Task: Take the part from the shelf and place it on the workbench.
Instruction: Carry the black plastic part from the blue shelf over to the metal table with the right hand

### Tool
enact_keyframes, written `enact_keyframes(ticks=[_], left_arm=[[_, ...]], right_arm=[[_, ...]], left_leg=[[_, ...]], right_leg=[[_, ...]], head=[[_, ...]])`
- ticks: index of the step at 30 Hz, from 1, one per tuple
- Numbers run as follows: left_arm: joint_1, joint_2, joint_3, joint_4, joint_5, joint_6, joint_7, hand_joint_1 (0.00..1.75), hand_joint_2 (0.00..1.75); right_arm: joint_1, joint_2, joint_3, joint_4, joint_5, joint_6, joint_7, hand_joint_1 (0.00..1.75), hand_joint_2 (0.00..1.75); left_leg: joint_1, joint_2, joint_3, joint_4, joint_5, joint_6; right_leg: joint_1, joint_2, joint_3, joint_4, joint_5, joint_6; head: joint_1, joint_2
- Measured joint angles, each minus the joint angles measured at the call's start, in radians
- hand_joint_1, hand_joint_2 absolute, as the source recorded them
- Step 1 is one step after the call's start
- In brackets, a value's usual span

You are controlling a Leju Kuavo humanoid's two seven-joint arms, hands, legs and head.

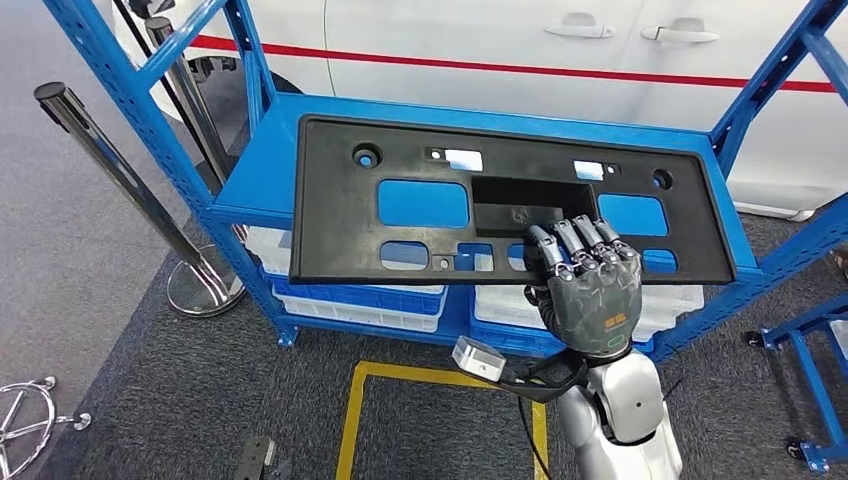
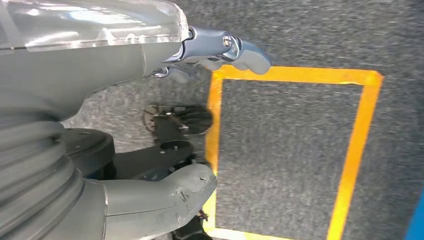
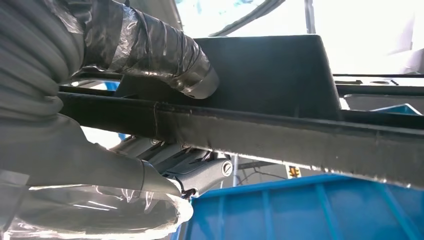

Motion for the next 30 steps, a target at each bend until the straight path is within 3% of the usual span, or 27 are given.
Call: enact_keyframes(ticks=[1, 3, 5, 6, 7, 9, 10, 12, 13, 14, 15, 16, 18, 20, 21, 22, 24, 25, 26, 28, 29, 30], left_arm=[[0.000, 0.000, 0.000, 0.000, 0.001, 0.000, 0.000, 0.00, 1.75], [-0.001, 0.000, 0.000, 0.000, 0.001, -0.001, 0.000, 0.00, 1.75], [-0.001, -0.001, 0.000, 0.000, 0.001, -0.002, 0.000, 0.00, 1.75], [-0.002, -0.001, 0.000, 0.000, 0.001, -0.002, 0.000, 0.00, 1.75], [-0.002, -0.001, 0.000, 0.000, 0.001, -0.003, 0.000, 0.00, 1.75], [-0.001, -0.001, 0.000, 0.000, 0.001, -0.003, 0.000, 0.00, 1.75], [0.000, -0.001, 0.000, 0.000, 0.001, -0.003, 0.000, 0.00, 1.75], [0.002, -0.001, 0.000, 0.000, 0.001, -0.003, 0.001, 0.00, 1.75], [0.002, -0.001, 0.000, 0.000, 0.001, -0.003, 0.001, 0.00, 1.75], [0.002, -0.001, 0.000, 0.000, 0.001, -0.004, 0.001, 0.00, 1.75], [0.001, -0.001, 0.000, 0.000, 0.000, -0.004, 0.001, 0.00, 1.75], [0.001, -0.001, 0.000, 0.000, 0.000, -0.004, 0.001, 0.00, 1.75], [0.000, -0.001, 0.000, 0.000, -0.001, -0.005, 0.002, 0.00, 1.75], [-0.003, 0.000, -0.001, 0.000, -0.002, -0.004, 0.002, 0.00, 1.75], [-0.005, 0.000, -0.001, 0.000, -0.002, -0.004, 0.002, 0.00, 1.75], [-0.006, 0.000, -0.001, 0.000, -0.002, -0.004, 0.002, 0.00, 1.75], [-0.006, -0.001, -0.001, 0.000, -0.002, -0.004, 0.003, 0.00, 1.75], [-0.006, -0.002, -0.001, 0.000, -0.002, -0.004, 0.003, 0.00, 1.75], [-0.007, -0.003, -0.002, 0.000, -0.002, -0.004, 0.003, 0.00, 1.75], [-0.008, -0.005, -0.002, 0.000, -0.002, -0.004, 0.003, 0.00, 1.75], [-0.007, -0.006, -0.002, 0.000, -0.002, -0.005, 0.003, 0.00, 1.75], [-0.007, -0.006, -0.002, 0.000, -0.002, -0.005, 0.003, 0.00, 1.75]], right_arm=[[0.000, -0.001, 0.000, 0.000, 0.004, 0.000, 0.006, 1.75, 1.75], [-0.002, -0.003, 0.000, 0.000, 0.010, 0.000, 0.016, 1.75, 1.75], [-0.007, -0.005, 0.002, -0.001, 0.014, 0.000, 0.024, 1.75, 1.75], [-0.009, -0.006, 0.003, -0.001, 0.017, 0.000, 0.028, 1.75, 1.75], [-0.010, -0.006, 0.004, -0.002, 0.019, 0.000, 0.032, 1.75, 1.75], [-0.011, -0.007, 0.004, -0.002, 0.022, 0.000, 0.036, 1.75, 1.75], [-0.012, -0.007, 0.004, -0.002, 0.022, 0.000, 0.036, 1.75, 1.75], [-0.013, -0.007, 0.005, -0.001, 0.023, 0.000, 0.037, 1.75, 1.75], [-0.013, -0.008, 0.006, -0.001, 0.023, 0.000, 0.038, 1.75, 1.75], [-0.013, -0.008, 0.007, -0.001, 0.024, 0.000, 0.042, 1.75, 1.75], [-0.013, -0.009, 0.008, -0.001, 0.025, 0.000, 0.047, 1.75, 1.75], [-0.013, -0.010, 0.010, -0.001, 0.027, 0.000, 0.054, 1.75, 1.75], [-0.013, -0.013, 0.012, -0.002, 0.030, 0.000, 0.068, 1.75, 1.75], [-0.013, -0.017, 0.016, -0.002, 0.034, 0.000, 0.078, 1.75, 1.75], [-0.013, -0.019, 0.018, -0.002, 0.036, 0.000, 0.082, 1.75, 1.75], [-0.014, -0.021, 0.020, -0.003, 0.038, 0.000, 0.085, 1.75, 1.75], [-0.015, -0.025, 0.023, -0.004, 0.042, 0.000, 0.091, 1.75, 1.75], [-0.015, -0.027, 0.025, -0.005, 0.044, 0.000, 0.095, 1.75, 1.75], [-0.017, -0.031, 0.026, -0.005, 0.045, 0.000, 0.099, 1.75, 1.75], [-0.019, -0.039, 0.027, -0.006, 0.046, 0.000, 0.107, 1.75, 1.75], [-0.019, -0.043, 0.028, -0.006, 0.047, 0.000, 0.110, 1.75, 1.75], [-0.019, -0.046, 0.029, -0.006, 0.049, 0.000, 0.113, 1.75, 1.75]], left_leg=[[0.000, 0.001, -0.018, 0.005, 0.010, -0.002], [0.000, 0.001, -0.052, 0.020, 0.027, -0.008], [-0.003, 0.000, -0.073, 0.037, 0.039, -0.017], [-0.004, -0.001, -0.079, 0.042, 0.046, -0.022], [-0.005, -0.001, -0.082, 0.044, 0.054, -0.028], [-0.003, -0.004, -0.090, 0.046, 0.059, -0.039], [-0.001, -0.006, -0.101, 0.061, 0.038, -0.045], [0.003, -0.008, -0.132, 0.148, -0.057, -0.056], [0.004, -0.008, -0.148, 0.213, -0.107, -0.060], [0.006, -0.008, -0.157, 0.276, -0.139, -0.064], [0.006, -0.008, -0.155, 0.320, -0.146, -0.065], [0.007, -0.008, -0.139, 0.332, -0.131, -0.065], [0.005, -0.009, -0.055, 0.253, -0.081, -0.056], [0.000, -0.010, 0.056, 0.102, -0.084, -0.042], [-0.004, -0.010, 0.090, 0.047, -0.094, -0.037], [-0.007, -0.010, 0.106, 0.015, -0.103, -0.033], [-0.007, -0.007, 0.100, -0.003, -0.083, -0.025], [-0.004, -0.005, 0.093, -0.010, -0.069, -0.018], [-0.001, -0.002, 0.082, -0.017, -0.053, -0.012], [0.000, 0.001, 0.054, -0.021, -0.025, -0.003], [-0.001, 0.001, 0.037, -0.019, -0.014, -0.003], [-0.001, 0.002, 0.021, -0.017, -0.003, -0.004]], right_leg=[[0.000, 0.000, 0.016, 0.011, 0.023, 0.001], [-0.001, 0.000, 0.097, -0.064, 0.073, -0.001], [0.002, 0.001, 0.199, -0.202, 0.056, -0.008], [0.004, 0.002, 0.228, -0.247, 0.038, -0.013], [0.007, 0.002, 0.238, -0.269, 0.029, -0.019], [0.006, -0.001, 0.221, -0.271, 0.045, -0.037], [0.004, -0.003, 0.209, -0.272, 0.058, -0.047], [0.002, -0.006, 0.178, -0.272, 0.086, -0.060], [0.002, -0.006, 0.161, -0.271, 0.099, -0.062], [0.003, -0.007, 0.144, -0.269, 0.110, -0.061], [0.003, -0.008, 0.126, -0.266, 0.122, -0.061], [0.004, -0.008, 0.110, -0.262, 0.132, -0.060], [0.005, -0.009, 0.080, -0.256, 0.152, -0.057], [0.007, -0.009, 0.065, -0.254, 0.169, -0.049], [0.006, -0.010, 0.063, -0.256, 0.178, -0.044], [0.005, -0.011, 0.062, -0.259, 0.188, -0.037], [0.003, -0.010, 0.059, -0.268, 0.203, -0.024], [0.004, -0.008, 0.052, -0.262, 0.190, -0.019], [0.005, -0.005, 0.041, -0.239, 0.157, -0.015], [0.004, -0.002, 0.011, -0.134, 0.054, -0.009], [0.003, -0.001, -0.003, -0.068, 0.016, -0.006], [0.002, -0.001, -0.009, -0.016, 0.002, -0.004]], head=[[0.000, 0.000], [0.000, 0.000], [-0.001, 0.000], [-0.001, 0.000], [-0.001, 0.000], [0.000, 0.000], [-0.001, 0.000], [-0.002, 0.000], [-0.002, 0.000], [-0.002, 0.000], [-0.002, 0.000], [-0.002, 0.000], [-0.002, 0.000], [-0.002, 0.000], [-0.002, 0.000], [-0.002, 0.000], [-0.002, 0.000], [-0.002, 0.000], [-0.001, 0.000], [0.000, 0.000], [0.000, 0.000], [0.000, 0.000]])
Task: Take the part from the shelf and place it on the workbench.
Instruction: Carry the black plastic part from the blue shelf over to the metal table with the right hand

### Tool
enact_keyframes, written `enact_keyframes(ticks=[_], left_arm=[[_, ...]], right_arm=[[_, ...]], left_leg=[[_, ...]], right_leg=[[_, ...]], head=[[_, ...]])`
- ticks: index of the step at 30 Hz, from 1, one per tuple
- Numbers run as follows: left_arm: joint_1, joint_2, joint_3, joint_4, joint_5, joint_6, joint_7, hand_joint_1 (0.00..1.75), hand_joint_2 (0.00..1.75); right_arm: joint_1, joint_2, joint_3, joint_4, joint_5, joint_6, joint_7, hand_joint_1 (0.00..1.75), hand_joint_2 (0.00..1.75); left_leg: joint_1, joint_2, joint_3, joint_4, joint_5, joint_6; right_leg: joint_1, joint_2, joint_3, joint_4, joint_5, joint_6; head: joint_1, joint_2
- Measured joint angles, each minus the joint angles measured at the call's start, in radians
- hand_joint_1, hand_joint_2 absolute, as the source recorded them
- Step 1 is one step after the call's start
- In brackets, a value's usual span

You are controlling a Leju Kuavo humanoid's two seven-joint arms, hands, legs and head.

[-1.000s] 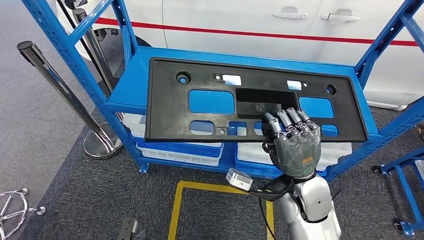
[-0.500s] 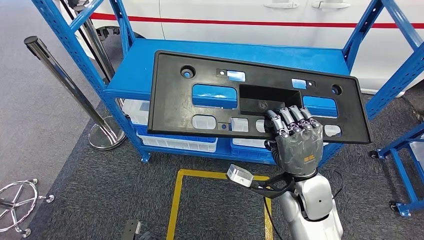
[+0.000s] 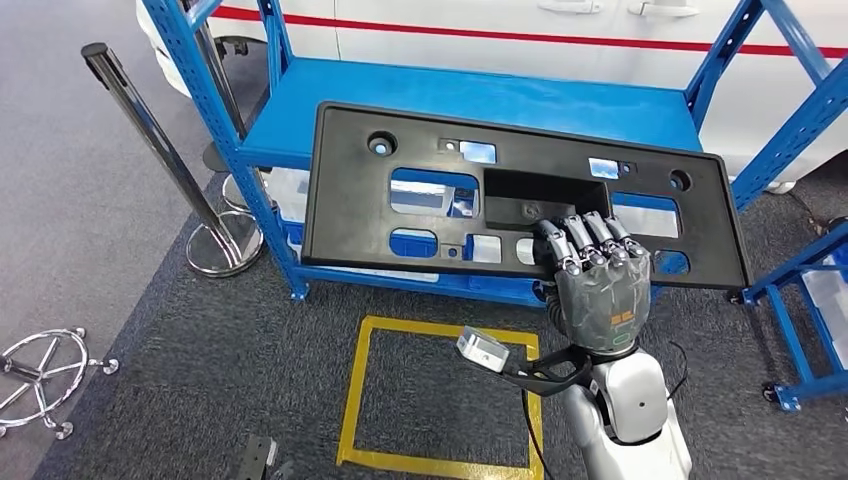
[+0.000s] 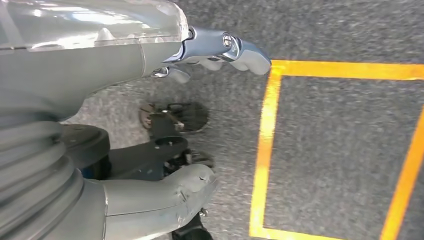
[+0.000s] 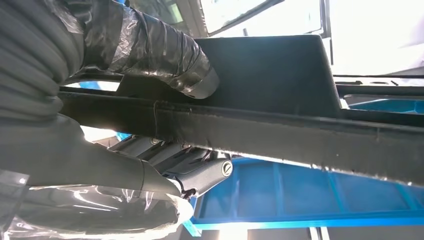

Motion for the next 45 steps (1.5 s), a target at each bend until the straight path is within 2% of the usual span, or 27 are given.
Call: enact_keyframes(ticks=[2, 4, 6, 7, 9, 10, 12, 14, 16, 18, 21, 23, 25, 26, 29, 30, 31, 32, 34, 35, 37, 38, 40, 41, 42, 44, 45], left_arm=[[0.001, -0.001, 0.000, 0.000, 0.000, 0.000, 0.000, 0.00, 1.75], [0.001, -0.002, 0.000, 0.000, -0.001, 0.000, 0.000, 0.00, 1.75], [0.000, -0.003, -0.001, 0.000, -0.003, 0.000, -0.001, 0.00, 1.75], [0.000, -0.003, -0.002, 0.000, -0.005, 0.000, -0.001, 0.00, 1.75], [0.001, -0.003, -0.003, 0.000, -0.006, 0.001, -0.001, 0.00, 1.75], [0.002, -0.003, -0.004, 0.000, -0.006, 0.002, -0.001, 0.00, 1.75], [0.003, -0.003, -0.004, 0.000, -0.006, 0.002, -0.001, 0.00, 1.75], [0.004, -0.003, -0.004, 0.000, -0.006, 0.002, -0.001, 0.00, 1.75], [0.004, -0.003, -0.004, 0.000, -0.006, 0.002, -0.001, 0.00, 1.75], [0.003, -0.003, -0.004, 0.000, -0.006, 0.002, -0.001, 0.00, 1.75], [0.000, -0.003, -0.005, 0.000, -0.005, 0.002, -0.001, 0.00, 1.75], [0.000, -0.003, -0.005, 0.000, -0.004, 0.002, -0.002, 0.00, 1.75], [-0.001, -0.004, -0.006, 0.000, -0.001, 0.002, -0.002, 0.00, 1.75], [-0.002, -0.004, -0.006, 0.000, 0.000, 0.002, -0.002, 0.00, 1.75], [-0.007, -0.005, -0.006, 0.000, 0.004, 0.002, -0.003, 0.00, 1.75], [-0.007, -0.005, -0.006, 0.001, 0.004, 0.002, -0.003, 0.00, 1.75], [-0.007, -0.005, -0.007, 0.001, 0.004, 0.002, -0.003, 0.00, 1.75], [-0.007, -0.005, -0.007, 0.001, 0.004, 0.002, -0.003, 0.00, 1.75], [-0.007, -0.005, -0.007, 0.001, 0.004, 0.002, -0.003, 0.00, 1.75], [-0.007, -0.005, -0.008, 0.001, 0.004, 0.002, -0.003, 0.00, 1.75], [-0.008, -0.005, -0.008, 0.000, 0.005, 0.003, -0.004, 0.00, 1.75], [-0.008, -0.005, -0.009, 0.000, 0.005, 0.003, -0.004, 0.00, 1.75], [-0.007, -0.005, -0.009, 0.001, 0.006, 0.004, -0.004, 0.00, 1.75], [-0.005, -0.004, -0.009, 0.001, 0.006, 0.005, -0.003, 0.00, 1.75], [-0.003, -0.004, -0.009, 0.001, 0.006, 0.005, -0.003, 0.00, 1.75], [-0.003, -0.004, -0.009, 0.001, 0.006, 0.006, -0.002, 0.00, 1.75], [-0.003, -0.004, -0.009, 0.001, 0.006, 0.006, -0.002, 0.00, 1.75]], right_arm=[[0.000, -0.006, 0.002, 0.000, 0.005, 0.000, 0.005, 1.75, 1.75], [-0.002, -0.009, 0.006, 0.000, 0.011, 0.000, 0.010, 1.75, 1.75], [-0.004, -0.012, 0.012, -0.002, 0.015, 0.000, 0.017, 1.75, 1.75], [-0.004, -0.013, 0.014, -0.003, 0.016, 0.000, 0.021, 1.75, 1.75], [-0.004, -0.016, 0.019, -0.005, 0.019, 0.000, 0.029, 1.75, 1.75], [-0.005, -0.018, 0.020, -0.005, 0.020, 0.000, 0.031, 1.75, 1.75], [-0.006, -0.019, 0.023, -0.005, 0.023, 0.000, 0.033, 1.75, 1.75], [-0.006, -0.020, 0.024, -0.005, 0.025, 0.000, 0.033, 1.75, 1.75], [-0.006, -0.020, 0.024, -0.005, 0.025, 0.000, 0.033, 1.75, 1.75], [-0.006, -0.021, 0.025, -0.005, 0.026, 0.000, 0.035, 1.75, 1.75], [-0.007, -0.024, 0.027, -0.008, 0.030, 0.000, 0.045, 1.75, 1.75], [-0.008, -0.027, 0.031, -0.011, 0.031, 0.000, 0.051, 1.75, 1.75], [-0.008, -0.030, 0.035, -0.014, 0.032, 0.000, 0.057, 1.75, 1.75], [-0.009, -0.032, 0.037, -0.015, 0.033, 0.000, 0.060, 1.75, 1.75], [-0.009, -0.040, 0.040, -0.020, 0.033, 0.000, 0.067, 1.75, 1.75], [-0.009, -0.042, 0.041, -0.020, 0.033, 0.000, 0.068, 1.75, 1.75], [-0.009, -0.045, 0.042, -0.020, 0.034, 0.000, 0.069, 1.75, 1.75], [-0.009, -0.046, 0.043, -0.021, 0.034, 0.000, 0.070, 1.75, 1.75], [-0.009, -0.049, 0.045, -0.021, 0.034, 0.000, 0.071, 1.75, 1.75], [-0.009, -0.050, 0.047, -0.022, 0.035, 0.000, 0.071, 1.75, 1.75], [-0.010, -0.051, 0.049, -0.028, 0.035, 0.000, 0.074, 1.75, 1.75], [-0.011, -0.051, 0.050, -0.031, 0.035, 0.000, 0.076, 1.75, 1.75], [-0.013, -0.052, 0.050, -0.034, 0.035, 0.000, 0.080, 1.75, 1.75], [-0.015, -0.052, 0.050, -0.035, 0.035, 0.000, 0.081, 1.75, 1.75], [-0.016, -0.052, 0.050, -0.035, 0.035, 0.000, 0.082, 1.75, 1.75], [-0.017, -0.053, 0.050, -0.035, 0.033, 0.000, 0.082, 1.75, 1.75], [-0.018, -0.053, 0.050, -0.035, 0.031, 0.000, 0.080, 1.75, 1.75]], left_leg=[[0.000, 0.001, -0.033, 0.007, 0.020, -0.004], [0.000, 0.001, -0.061, 0.018, 0.034, -0.010], [-0.001, 0.001, -0.079, 0.028, 0.048, -0.019], [-0.002, 0.001, -0.084, 0.029, 0.057, -0.023], [-0.001, 0.000, -0.089, 0.028, 0.068, -0.031], [-0.001, -0.001, -0.094, 0.036, 0.056, -0.036], [0.002, -0.004, -0.121, 0.111, -0.017, -0.048], [0.005, -0.005, -0.159, 0.252, -0.109, -0.056], [0.008, -0.005, -0.163, 0.337, -0.133, -0.060], [0.009, -0.005, -0.097, 0.273, -0.091, -0.056], [0.004, -0.009, 0.031, 0.077, -0.070, -0.043], [-0.002, -0.011, 0.048, 0.041, -0.072, -0.037], [0.001, -0.007, 0.039, 0.030, -0.050, -0.025], [0.003, -0.005, 0.031, 0.025, -0.038, -0.017], [0.004, 0.000, -0.010, 0.024, -0.005, -0.003], [0.003, 0.000, -0.026, 0.027, 0.006, -0.003], [0.002, 0.001, -0.044, 0.032, 0.016, -0.003], [0.002, 0.002, -0.063, 0.037, 0.026, -0.005], [0.003, 0.002, -0.100, 0.053, 0.044, -0.010], [0.001, 0.001, -0.116, 0.061, 0.052, -0.014], [-0.001, 0.000, -0.135, 0.068, 0.073, -0.023], [-0.002, -0.001, -0.139, 0.066, 0.085, -0.028], [-0.002, -0.004, -0.146, 0.058, 0.101, -0.038], [-0.001, -0.006, -0.154, 0.067, 0.083, -0.044], [0.000, -0.009, -0.165, 0.096, 0.041, -0.049], [0.004, -0.010, -0.188, 0.210, -0.078, -0.057], [0.006, -0.010, -0.194, 0.277, -0.118, -0.060]], right_leg=[[-0.002, 0.000, 0.033, 0.013, 0.039, 0.002], [-0.003, 0.000, 0.127, -0.103, 0.082, 0.000], [0.002, 0.001, 0.210, -0.233, 0.072, -0.008], [0.005, 0.002, 0.227, -0.266, 0.062, -0.012], [0.005, 0.000, 0.226, -0.280, 0.068, -0.023], [0.003, -0.002, 0.221, -0.281, 0.076, -0.031], [-0.002, -0.006, 0.204, -0.283, 0.094, -0.049], [-0.001, -0.008, 0.178, -0.276, 0.109, -0.056], [0.000, -0.010, 0.151, -0.264, 0.119, -0.056], [-0.001, -0.010, 0.128, -0.250, 0.126, -0.053], [0.000, -0.010, 0.106, -0.234, 0.138, -0.040], [-0.002, -0.011, 0.100, -0.236, 0.153, -0.027], [-0.003, -0.009, 0.094, -0.237, 0.153, -0.014], [-0.003, -0.007, 0.088, -0.224, 0.131, -0.010], [-0.004, -0.002, 0.049, -0.081, -0.005, -0.001], [-0.005, -0.002, 0.040, -0.024, -0.032, 0.002], [-0.005, -0.002, 0.039, 0.016, -0.036, 0.004], [-0.005, -0.002, 0.051, 0.028, -0.016, 0.006], [-0.007, -0.002, 0.115, -0.031, 0.044, 0.007], [-0.006, -0.001, 0.162, -0.095, 0.051, 0.006], [-0.002, 0.001, 0.232, -0.207, 0.028, -0.004], [0.001, 0.002, 0.242, -0.235, 0.016, -0.012], [0.000, -0.001, 0.226, -0.243, 0.034, -0.029], [-0.002, -0.003, 0.214, -0.245, 0.048, -0.038], [-0.005, -0.005, 0.199, -0.247, 0.064, -0.047], [-0.005, -0.007, 0.165, -0.248, 0.095, -0.057], [-0.005, -0.008, 0.147, -0.247, 0.110, -0.058]], head=[[0.000, 0.000], [0.000, 0.000], [-0.001, 0.000], [-0.001, 0.000], [-0.001, 0.000], [-0.001, 0.000], [-0.002, 0.000], [-0.002, 0.000], [-0.002, 0.000], [-0.002, 0.000], [-0.002, 0.000], [-0.002, 0.000], [-0.002, 0.000], [-0.001, 0.000], [-0.001, 0.000], [-0.001, 0.000], [-0.001, 0.000], [-0.001, 0.000], [-0.001, 0.000], [-0.001, 0.000], [-0.001, 0.000], [-0.001, 0.000], [-0.001, 0.000], [-0.002, 0.000], [-0.002, 0.000], [-0.002, 0.000], [-0.002, 0.000]])
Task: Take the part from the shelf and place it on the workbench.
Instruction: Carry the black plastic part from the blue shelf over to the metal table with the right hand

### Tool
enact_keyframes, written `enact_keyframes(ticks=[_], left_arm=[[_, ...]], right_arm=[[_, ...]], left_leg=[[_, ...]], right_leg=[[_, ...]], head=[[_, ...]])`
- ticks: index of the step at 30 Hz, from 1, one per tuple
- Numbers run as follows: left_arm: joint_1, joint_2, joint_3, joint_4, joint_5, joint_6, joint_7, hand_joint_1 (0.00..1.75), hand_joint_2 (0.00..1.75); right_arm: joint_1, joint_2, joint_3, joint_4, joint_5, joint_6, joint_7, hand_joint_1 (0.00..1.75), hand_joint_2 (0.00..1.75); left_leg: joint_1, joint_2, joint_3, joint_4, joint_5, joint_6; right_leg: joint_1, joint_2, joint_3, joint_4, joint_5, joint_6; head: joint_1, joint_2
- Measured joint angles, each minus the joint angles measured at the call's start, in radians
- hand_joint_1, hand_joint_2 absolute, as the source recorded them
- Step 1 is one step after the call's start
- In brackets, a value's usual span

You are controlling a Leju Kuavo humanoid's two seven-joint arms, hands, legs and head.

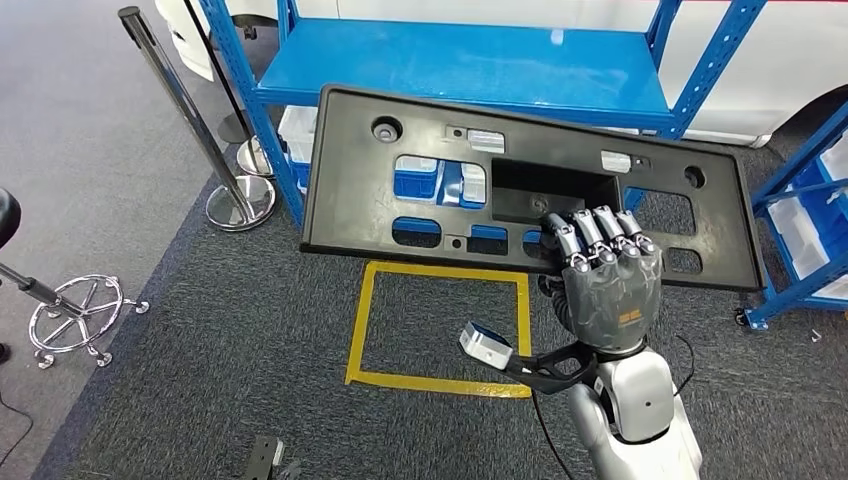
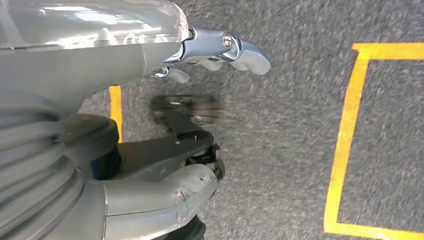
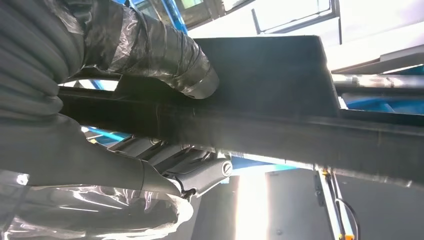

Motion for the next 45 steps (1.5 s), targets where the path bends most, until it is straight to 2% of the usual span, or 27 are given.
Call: enact_keyframes(ticks=[1, 3, 5, 7, 8, 9, 11, 13, 15, 16, 18, 20, 22, 23, 25, 27, 30, 31, 32, 34, 35, 36, 38, 39, 41, 43, 45], left_arm=[[-0.001, 0.000, 0.000, 0.000, 0.000, 0.000, 0.000, 0.00, 1.75], [-0.003, 0.000, 0.000, 0.000, 0.000, 0.000, 0.000, 0.00, 1.75], [-0.006, 0.000, -0.001, 0.000, 0.000, 0.000, 0.000, 0.00, 1.75], [-0.011, 0.000, -0.002, 0.000, 0.001, 0.000, 0.000, 0.00, 1.75], [-0.014, 0.000, -0.003, 0.000, 0.002, 0.000, 0.000, 0.00, 1.75], [-0.015, 0.000, -0.004, 0.000, 0.002, 0.000, 0.000, 0.00, 1.75], [-0.014, 0.000, -0.005, 0.000, 0.003, 0.000, 0.002, 0.00, 1.75], [-0.013, -0.001, -0.005, 0.001, 0.004, 0.000, 0.004, 0.00, 1.75], [-0.011, -0.001, -0.006, 0.001, 0.004, 0.000, 0.005, 0.00, 1.75], [-0.011, -0.002, -0.006, 0.001, 0.004, 0.000, 0.006, 0.00, 1.75], [-0.011, -0.002, -0.006, 0.001, 0.004, 0.000, 0.007, 0.00, 1.75], [-0.011, -0.002, -0.006, 0.001, 0.004, 0.001, 0.008, 0.00, 1.75], [-0.012, -0.004, -0.006, 0.001, 0.004, 0.001, 0.009, 0.00, 1.75], [-0.013, -0.005, -0.007, 0.001, 0.004, 0.002, 0.009, 0.00, 1.75], [-0.012, -0.006, -0.007, 0.001, 0.004, 0.002, 0.010, 0.00, 1.75], [-0.011, -0.007, -0.007, 0.001, 0.004, 0.003, 0.010, 0.00, 1.75], [-0.010, -0.006, -0.007, 0.001, 0.005, 0.003, 0.011, 0.00, 1.75], [-0.010, -0.006, -0.007, 0.001, 0.005, 0.003, 0.010, 0.00, 1.75], [-0.010, -0.006, -0.007, 0.001, 0.006, 0.003, 0.010, 0.00, 1.75], [-0.011, -0.006, -0.007, 0.001, 0.009, 0.003, 0.010, 0.00, 1.75], [-0.012, -0.006, -0.007, 0.001, 0.012, 0.003, 0.010, 0.00, 1.75], [-0.013, -0.006, -0.007, 0.001, 0.016, 0.004, 0.009, 0.00, 1.75], [-0.016, -0.007, -0.007, 0.001, 0.023, 0.004, 0.003, 0.00, 1.75], [-0.017, -0.008, -0.007, 0.001, 0.026, 0.004, -0.002, 0.00, 1.75], [-0.011, -0.010, -0.007, 0.002, 0.032, 0.001, -0.012, 0.00, 1.75], [-0.004, -0.013, -0.006, 0.002, 0.037, -0.002, -0.019, 0.00, 1.75], [0.000, -0.016, -0.006, 0.002, 0.037, -0.004, -0.024, 0.00, 1.75]], right_arm=[[0.000, 0.000, 0.000, 0.000, -0.002, 0.000, -0.001, 1.75, 1.75], [-0.001, 0.000, 0.000, 0.000, -0.003, 0.000, -0.004, 1.75, 1.75], [-0.002, 0.000, 0.000, -0.001, -0.004, 0.000, -0.005, 1.75, 1.75], [-0.005, 0.000, 0.000, -0.003, -0.006, -0.001, -0.006, 1.75, 1.75], [-0.009, 0.000, 0.000, -0.004, -0.006, -0.001, -0.008, 1.75, 1.75], [-0.013, -0.001, 0.000, -0.004, -0.007, -0.001, -0.010, 1.75, 1.75], [-0.019, -0.002, 0.000, -0.003, -0.010, -0.001, -0.014, 1.75, 1.75], [-0.022, -0.004, 0.000, -0.001, -0.014, -0.001, -0.015, 1.75, 1.75], [-0.025, -0.006, 0.000, 0.001, -0.016, -0.001, -0.017, 1.75, 1.75], [-0.026, -0.007, 0.000, 0.004, -0.017, -0.001, -0.017, 1.75, 1.75], [-0.028, -0.008, 0.000, 0.008, -0.018, -0.001, -0.018, 1.75, 1.75], [-0.031, -0.009, 0.000, 0.011, -0.018, -0.001, -0.019, 1.75, 1.75], [-0.039, -0.009, 0.000, 0.011, -0.018, -0.001, -0.021, 1.75, 1.75], [-0.043, -0.010, 0.000, 0.011, -0.019, -0.001, -0.021, 1.75, 1.75], [-0.048, -0.011, 0.000, 0.012, -0.021, -0.001, -0.021, 1.75, 1.75], [-0.051, -0.012, 0.000, 0.013, -0.021, -0.001, -0.022, 1.75, 1.75], [-0.053, -0.014, 0.000, 0.016, -0.021, -0.001, -0.022, 1.75, 1.75], [-0.053, -0.014, 0.000, 0.016, -0.021, -0.001, -0.022, 1.75, 1.75], [-0.053, -0.015, 0.000, 0.017, -0.021, -0.001, -0.022, 1.75, 1.75], [-0.053, -0.017, 0.000, 0.019, -0.023, -0.001, -0.023, 1.75, 1.75], [-0.053, -0.018, 0.000, 0.019, -0.026, -0.001, -0.024, 1.75, 1.75], [-0.054, -0.020, 0.000, 0.019, -0.032, -0.002, -0.027, 1.75, 1.75], [-0.055, -0.026, -0.003, 0.016, -0.045, -0.002, -0.038, 1.75, 1.75], [-0.053, -0.029, -0.006, 0.012, -0.051, -0.002, -0.045, 1.75, 1.75], [-0.042, -0.036, -0.012, -0.003, -0.057, -0.002, -0.058, 1.75, 1.75], [-0.020, -0.045, -0.018, -0.024, -0.057, -0.003, -0.067, 1.75, 1.75], [0.006, -0.050, -0.024, -0.046, -0.053, -0.003, -0.072, 1.75, 1.75]], left_leg=[[0.002, 0.000, 0.002, 0.055, -0.011, -0.002], [0.004, 0.000, 0.043, 0.083, 0.035, -0.003], [0.003, -0.001, 0.154, -0.021, 0.063, 0.003], [-0.001, -0.002, 0.274, -0.180, 0.021, 0.011], [-0.004, -0.003, 0.307, -0.233, 0.001, 0.014], [-0.007, -0.003, 0.314, -0.258, -0.002, 0.018], [-0.004, 0.001, 0.295, -0.264, 0.022, 0.032], [-0.001, 0.008, 0.263, -0.267, 0.055, 0.049], [-0.006, 0.010, 0.222, -0.263, 0.086, 0.058], [-0.008, 0.011, 0.201, -0.260, 0.101, 0.058], [-0.011, 0.012, 0.156, -0.250, 0.127, 0.057], [-0.012, 0.012, 0.116, -0.236, 0.150, 0.053], [-0.015, 0.011, 0.092, -0.225, 0.169, 0.045], [-0.015, 0.011, 0.087, -0.224, 0.180, 0.040], [-0.014, 0.011, 0.081, -0.231, 0.204, 0.029], [-0.012, 0.007, 0.067, -0.216, 0.178, 0.017], [-0.004, 0.003, 0.031, -0.068, 0.019, 0.000], [-0.001, 0.003, 0.026, -0.004, -0.012, -0.006], [0.001, 0.004, 0.028, 0.046, -0.013, -0.009], [0.004, 0.003, 0.072, 0.057, 0.043, -0.011], [0.004, 0.003, 0.119, 0.012, 0.066, -0.009], [0.003, 0.002, 0.186, -0.065, 0.062, -0.004], [-0.002, 0.000, 0.294, -0.217, 0.016, 0.007], [-0.006, 0.000, 0.320, -0.261, -0.001, 0.013], [-0.007, 0.002, 0.310, -0.279, 0.013, 0.028], [-0.002, 0.008, 0.288, -0.286, 0.043, 0.048], [-0.002, 0.011, 0.254, -0.284, 0.071, 0.060]], right_leg=[[0.000, -0.001, -0.019, 0.002, 0.015, 0.001], [0.000, -0.002, -0.060, 0.008, 0.043, 0.004], [0.001, -0.002, -0.094, 0.014, 0.069, 0.011], [0.003, -0.003, -0.108, 0.014, 0.093, 0.021], [0.002, -0.004, -0.110, 0.011, 0.106, 0.027], [0.001, -0.005, -0.110, 0.004, 0.120, 0.033], [-0.001, -0.002, -0.119, 0.000, 0.122, 0.045], [-0.002, 0.004, -0.141, 0.057, 0.035, 0.052], [-0.002, 0.005, -0.163, 0.177, -0.073, 0.056], [-0.002, 0.006, -0.167, 0.237, -0.091, 0.057], [-0.001, 0.006, -0.146, 0.294, -0.058, 0.055], [0.001, 0.006, -0.060, 0.224, -0.017, 0.047], [0.008, 0.005, 0.056, 0.072, -0.053, 0.036], [0.012, 0.005, 0.091, 0.017, -0.077, 0.032], [0.014, 0.005, 0.101, -0.022, -0.081, 0.025], [0.009, 0.002, 0.077, -0.026, -0.052, 0.012], [0.005, -0.001, 0.024, -0.028, -0.005, 0.000], [0.006, -0.002, 0.004, -0.027, 0.010, 0.000], [0.006, -0.002, -0.017, -0.025, 0.026, 0.001], [0.005, -0.002, -0.058, -0.019, 0.055, 0.006], [0.005, -0.002, -0.076, -0.014, 0.067, 0.009], [0.006, -0.002, -0.090, -0.009, 0.078, 0.013], [0.008, -0.003, -0.104, -0.005, 0.099, 0.023], [0.007, -0.005, -0.107, -0.007, 0.110, 0.029], [0.005, -0.004, -0.110, -0.017, 0.126, 0.041], [0.004, 0.003, -0.126, 0.018, 0.068, 0.049], [0.002, 0.007, -0.151, 0.127, -0.048, 0.053]], head=[[0.000, 0.000], [0.000, 0.000], [0.000, 0.000], [0.000, 0.000], [0.000, 0.000], [0.000, 0.000], [0.001, 0.000], [0.002, 0.000], [0.003, 0.000], [0.003, 0.000], [0.003, 0.000], [0.003, 0.000], [0.002, 0.000], [0.002, 0.000], [0.002, 0.000], [0.002, 0.000], [0.001, 0.000], [0.001, 0.000], [0.001, 0.000], [0.001, 0.000], [0.001, 0.000], [0.001, 0.000], [0.001, 0.000], [0.001, 0.000], [0.001, 0.000], [0.002, 0.000], [0.003, 0.000]])
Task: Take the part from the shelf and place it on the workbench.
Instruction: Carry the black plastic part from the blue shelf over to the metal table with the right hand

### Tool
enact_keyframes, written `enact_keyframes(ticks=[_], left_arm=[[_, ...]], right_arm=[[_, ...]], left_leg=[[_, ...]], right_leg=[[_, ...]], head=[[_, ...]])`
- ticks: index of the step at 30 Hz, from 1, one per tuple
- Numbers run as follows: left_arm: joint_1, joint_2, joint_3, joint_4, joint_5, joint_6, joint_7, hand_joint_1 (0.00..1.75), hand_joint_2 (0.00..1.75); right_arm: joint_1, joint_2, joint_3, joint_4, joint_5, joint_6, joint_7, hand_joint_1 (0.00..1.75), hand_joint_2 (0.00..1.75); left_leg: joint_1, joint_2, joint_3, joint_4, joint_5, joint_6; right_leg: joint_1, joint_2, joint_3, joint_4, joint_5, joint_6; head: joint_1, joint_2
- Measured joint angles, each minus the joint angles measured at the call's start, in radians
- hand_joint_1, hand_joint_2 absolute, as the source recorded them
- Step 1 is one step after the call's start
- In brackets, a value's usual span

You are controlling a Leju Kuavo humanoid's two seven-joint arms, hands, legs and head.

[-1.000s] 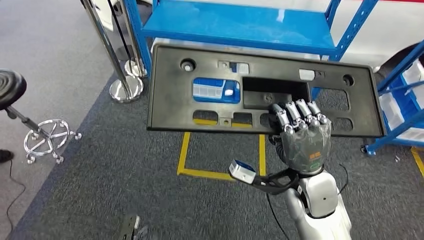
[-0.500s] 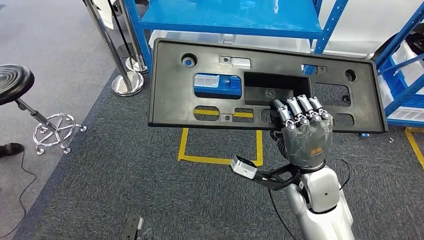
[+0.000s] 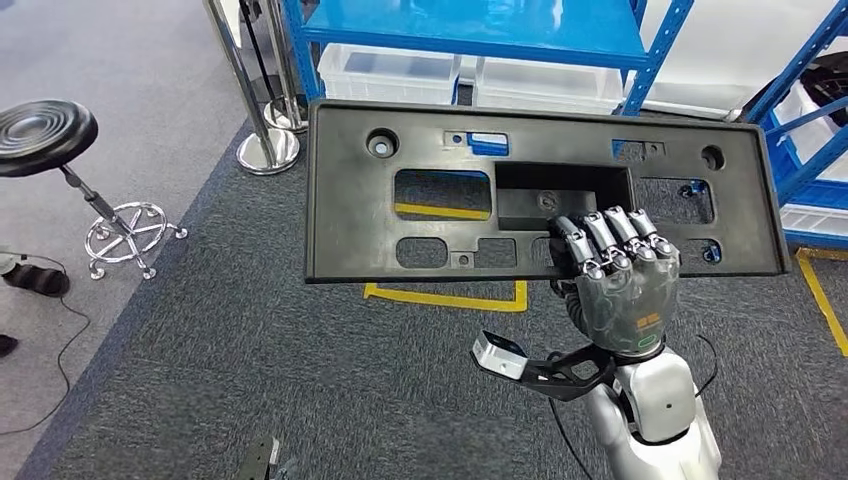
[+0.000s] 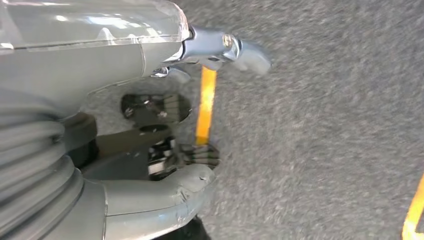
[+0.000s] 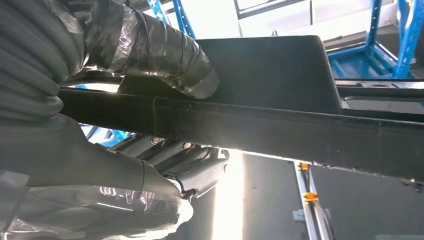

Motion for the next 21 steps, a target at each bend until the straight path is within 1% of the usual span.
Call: enact_keyframes(ticks=[1, 2, 3, 4, 5, 6, 7, 8, 9, 10, 11, 12, 13, 14, 15, 16, 17, 18, 19, 20, 21], left_arm=[[0.001, -0.001, 0.000, 0.000, -0.001, -0.001, -0.001, 0.00, 1.75], [0.002, -0.003, 0.000, 0.000, -0.002, -0.001, -0.002, 0.00, 1.75], [0.003, -0.004, 0.000, 0.000, -0.002, -0.002, -0.002, 0.00, 1.75], [0.003, -0.004, 0.000, 0.000, -0.002, -0.002, -0.001, 0.00, 1.75], [0.002, -0.005, 0.000, 0.000, -0.002, -0.002, -0.001, 0.00, 1.75], [0.002, -0.005, 0.000, 0.000, -0.002, -0.002, -0.001, 0.00, 1.75], [0.002, -0.005, 0.000, 0.000, -0.002, -0.002, -0.001, 0.00, 1.75], [0.001, -0.006, 0.000, 0.000, -0.002, -0.001, -0.002, 0.00, 1.75], [0.001, -0.006, 0.000, 0.000, -0.002, -0.001, -0.002, 0.00, 1.75], [0.001, -0.006, 0.000, 0.000, -0.002, -0.001, -0.002, 0.00, 1.75], [0.002, -0.006, 0.000, 0.000, -0.002, 0.000, -0.002, 0.00, 1.75], [0.003, -0.006, 0.000, 0.000, -0.002, 0.001, -0.002, 0.00, 1.75], [0.005, -0.006, 0.000, 0.000, -0.001, 0.002, -0.004, 0.00, 1.75], [0.006, -0.005, 0.000, 0.000, -0.001, 0.003, -0.005, 0.00, 1.75], [0.007, -0.004, 0.000, 0.000, -0.001, 0.004, -0.007, 0.00, 1.75], [0.007, -0.004, 0.000, 0.000, 0.000, 0.004, -0.007, 0.00, 1.75], [0.006, -0.002, 0.000, 0.000, -0.001, 0.005, -0.008, 0.00, 1.75], [0.005, -0.001, 0.000, 0.000, -0.002, 0.005, -0.008, 0.00, 1.75], [0.005, 0.000, 0.000, 0.000, -0.004, 0.006, -0.007, 0.00, 1.75], [0.005, 0.002, 0.000, 0.000, -0.006, 0.007, -0.006, 0.00, 1.75], [0.004, 0.003, 0.000, 0.000, -0.009, 0.008, -0.005, 0.00, 1.75]], right_arm=[[0.012, -0.001, -0.003, -0.011, 0.000, 0.000, -0.003, 1.75, 1.75], [0.023, -0.002, -0.006, -0.019, -0.002, 0.000, -0.009, 1.75, 1.75], [0.032, -0.003, -0.010, -0.027, -0.006, 0.000, -0.014, 1.75, 1.75], [0.038, -0.003, -0.014, -0.033, -0.011, 0.000, -0.019, 1.75, 1.75], [0.042, -0.003, -0.017, -0.039, -0.014, 0.000, -0.023, 1.75, 1.75], [0.044, -0.003, -0.020, -0.045, -0.016, 0.000, -0.025, 1.75, 1.75], [0.045, -0.003, -0.022, -0.052, -0.017, 0.000, -0.026, 1.75, 1.75], [0.047, -0.003, -0.024, -0.057, -0.018, 0.000, -0.027, 1.75, 1.75], [0.048, -0.003, -0.026, -0.060, -0.019, 0.000, -0.029, 1.75, 1.75], [0.050, -0.003, -0.028, -0.063, -0.021, 0.000, -0.031, 1.75, 1.75], [0.051, -0.002, -0.030, -0.064, -0.023, 0.000, -0.035, 1.75, 1.75], [0.053, -0.002, -0.031, -0.064, -0.025, 0.000, -0.042, 1.75, 1.75], [0.055, 0.000, -0.033, -0.065, -0.029, 0.000, -0.052, 1.75, 1.75], [0.057, 0.003, -0.036, -0.065, -0.034, 0.001, -0.063, 1.75, 1.75], [0.059, 0.006, -0.039, -0.066, -0.041, 0.001, -0.077, 1.75, 1.75], [0.062, 0.011, -0.044, -0.067, -0.050, 0.001, -0.091, 1.75, 1.75], [0.065, 0.015, -0.051, -0.068, -0.059, 0.001, -0.106, 1.75, 1.75], [0.069, 0.020, -0.058, -0.070, -0.067, 0.001, -0.121, 1.75, 1.75], [0.074, 0.026, -0.066, -0.072, -0.074, 0.001, -0.136, 1.75, 1.75], [0.079, 0.031, -0.075, -0.074, -0.081, 0.000, -0.150, 1.75, 1.75], [0.084, 0.037, -0.083, -0.076, -0.088, 0.000, -0.165, 1.75, 1.75]], left_leg=[[-0.001, 0.001, -0.019, 0.003, 0.014, 0.001], [-0.002, 0.001, -0.041, 0.007, 0.027, 0.000], [-0.002, 0.002, -0.062, 0.013, 0.038, -0.002], [-0.002, 0.003, -0.084, 0.021, 0.048, -0.005], [-0.002, 0.004, -0.104, 0.030, 0.057, -0.008], [-0.003, 0.004, -0.122, 0.041, 0.064, -0.012], [-0.004, 0.003, -0.135, 0.052, 0.069, -0.017], [-0.005, 0.003, -0.144, 0.060, 0.076, -0.023], [-0.006, 0.002, -0.150, 0.064, 0.083, -0.029], [-0.007, 0.002, -0.153, 0.063, 0.093, -0.035], [-0.006, 0.001, -0.159, 0.063, 0.100, -0.041], [-0.005, -0.001, -0.168, 0.071, 0.088, -0.047], [-0.004, -0.003, -0.180, 0.094, 0.056, -0.053], [-0.001, -0.005, -0.193, 0.135, 0.006, -0.058], [0.000, -0.005, -0.205, 0.191, -0.051, -0.063], [0.001, -0.005, -0.214, 0.254, -0.095, -0.067], [0.001, -0.005, -0.216, 0.307, -0.114, -0.069], [0.001, -0.005, -0.207, 0.339, -0.107, -0.069], [0.001, -0.006, -0.186, 0.342, -0.082, -0.066], [0.000, -0.006, -0.147, 0.310, -0.052, -0.062], [-0.002, -0.007, -0.095, 0.251, -0.037, -0.053]], right_leg=[[0.000, 0.000, -0.010, 0.066, -0.039, 0.002], [0.000, 0.000, -0.013, 0.120, -0.049, 0.005], [-0.001, 0.000, -0.004, 0.151, -0.034, 0.006], [-0.001, 0.000, 0.020, 0.149, -0.005, 0.007], [-0.002, 0.000, 0.064, 0.110, 0.021, 0.006], [-0.003, 0.000, 0.122, 0.043, 0.021, 0.005], [-0.003, 0.001, 0.179, -0.033, 0.004, 0.003], [-0.001, 0.002, 0.221, -0.094, -0.018, -0.001], [0.001, 0.003, 0.243, -0.131, -0.036, -0.006], [0.004, 0.003, 0.243, -0.143, -0.036, -0.012], [0.002, 0.002, 0.234, -0.142, -0.025, -0.019], [0.001, 0.000, 0.222, -0.142, -0.013, -0.028], [0.000, -0.001, 0.208, -0.143, 0.000, -0.036], [-0.001, -0.003, 0.193, -0.144, 0.014, -0.043], [0.000, -0.003, 0.177, -0.143, 0.026, -0.047], [0.001, -0.003, 0.162, -0.142, 0.038, -0.049], [0.003, -0.004, 0.145, -0.139, 0.049, -0.049], [0.004, -0.004, 0.128, -0.135, 0.060, -0.049], [0.005, -0.005, 0.110, -0.131, 0.071, -0.048], [0.007, -0.005, 0.094, -0.127, 0.081, -0.048], [0.008, -0.005, 0.081, -0.124, 0.091, -0.047]], head=[[0.000, 0.000], [0.000, 0.000], [0.000, 0.000], [0.000, 0.000], [0.000, 0.000], [0.000, 0.000], [-0.001, 0.000], [-0.001, 0.000], [-0.001, 0.000], [-0.001, 0.000], [-0.001, 0.000], [-0.001, 0.000], [-0.002, 0.000], [-0.002, 0.000], [-0.003, 0.000], [-0.003, 0.000], [-0.003, 0.000], [-0.003, 0.000], [-0.003, 0.000], [-0.003, 0.000], [-0.003, 0.000]])
